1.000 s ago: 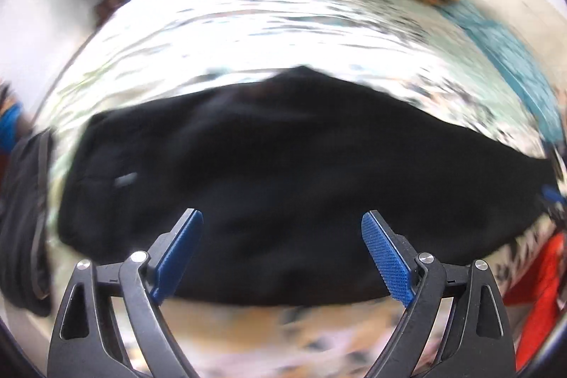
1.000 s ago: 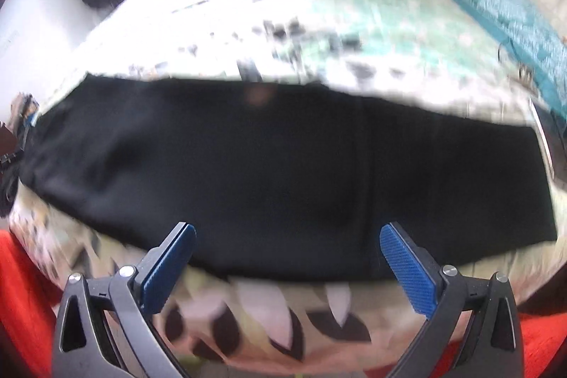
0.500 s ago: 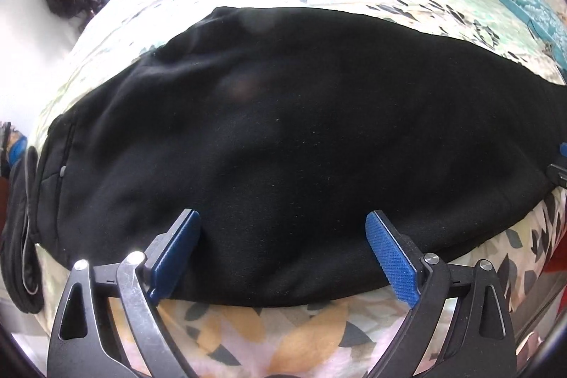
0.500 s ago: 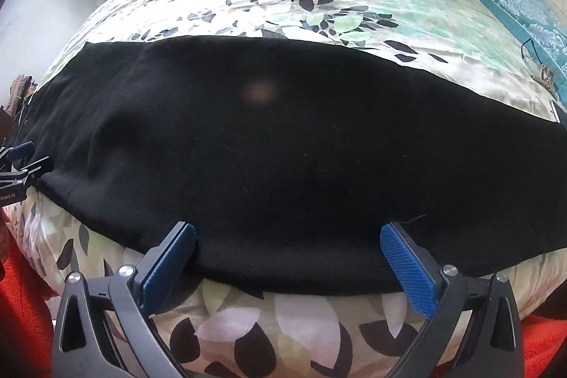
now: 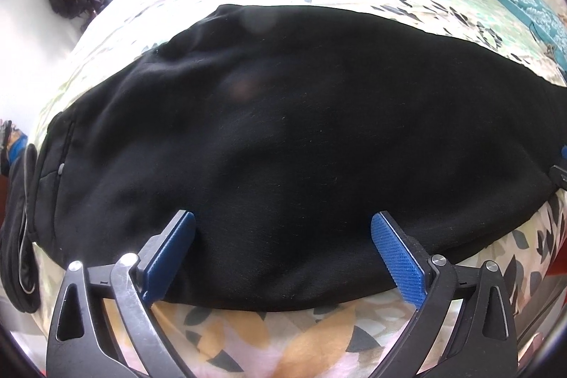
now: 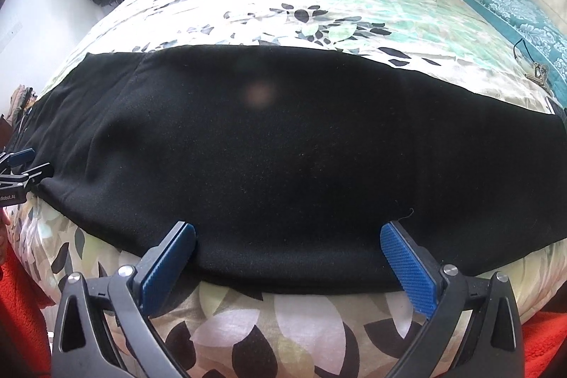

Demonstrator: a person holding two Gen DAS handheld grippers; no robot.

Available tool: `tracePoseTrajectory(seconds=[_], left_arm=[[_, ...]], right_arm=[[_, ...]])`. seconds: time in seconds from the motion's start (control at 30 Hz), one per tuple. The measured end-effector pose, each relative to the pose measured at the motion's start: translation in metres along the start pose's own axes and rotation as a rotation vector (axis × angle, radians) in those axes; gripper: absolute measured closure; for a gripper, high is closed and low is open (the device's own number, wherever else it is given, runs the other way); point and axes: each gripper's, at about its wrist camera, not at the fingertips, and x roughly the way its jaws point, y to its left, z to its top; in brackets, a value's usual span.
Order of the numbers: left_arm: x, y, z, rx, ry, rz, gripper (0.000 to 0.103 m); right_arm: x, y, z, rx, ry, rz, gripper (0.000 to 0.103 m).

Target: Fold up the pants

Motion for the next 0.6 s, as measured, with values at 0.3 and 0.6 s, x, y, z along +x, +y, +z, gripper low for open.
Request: tracePoseTrajectory(seconds=[0.3, 0.6], left_arm=[[0.0020, 0.0006, -0.0033, -0.025, -0.024, 0.011, 0.000], [0.0003, 0.0002, -0.0078, -0.051, -0.048, 0.024, 0.000]], right_arm=[[-0.0021, -0.0026, -0.0043, -0.017, -0.034, 0.027, 0.000], [-0.0082, -0.0019, -0.0058, -0.071, -0.030, 0.039, 0.000]])
